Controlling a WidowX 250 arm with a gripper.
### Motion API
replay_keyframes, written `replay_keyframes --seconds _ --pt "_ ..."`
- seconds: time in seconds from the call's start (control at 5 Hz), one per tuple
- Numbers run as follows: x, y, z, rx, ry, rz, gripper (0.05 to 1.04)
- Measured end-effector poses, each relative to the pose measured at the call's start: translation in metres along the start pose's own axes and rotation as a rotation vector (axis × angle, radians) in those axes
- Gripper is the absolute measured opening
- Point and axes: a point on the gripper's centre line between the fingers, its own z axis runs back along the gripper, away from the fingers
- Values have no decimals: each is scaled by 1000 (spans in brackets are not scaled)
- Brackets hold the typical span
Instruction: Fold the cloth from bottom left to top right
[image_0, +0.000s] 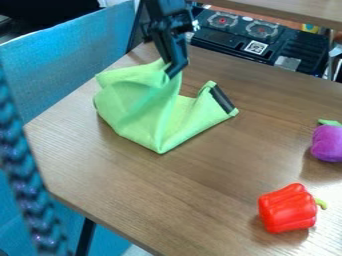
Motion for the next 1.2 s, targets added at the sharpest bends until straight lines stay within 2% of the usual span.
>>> replay_keyframes --seconds 0.2,0.4,0.6,0.8,1.0,1.2 --pt "2 4 -10 5 -16 -36 465" --pt "3 5 -11 12 -28 -54 774" --pt "2 4 -15 -7 -28 -76 994" --pt "-4 -1 -13 -7 -52 -120 1000" --pt "-17 -9 30 80 -128 -222 1000" --pt "-43 -5 70 257 -181 -345 1000"
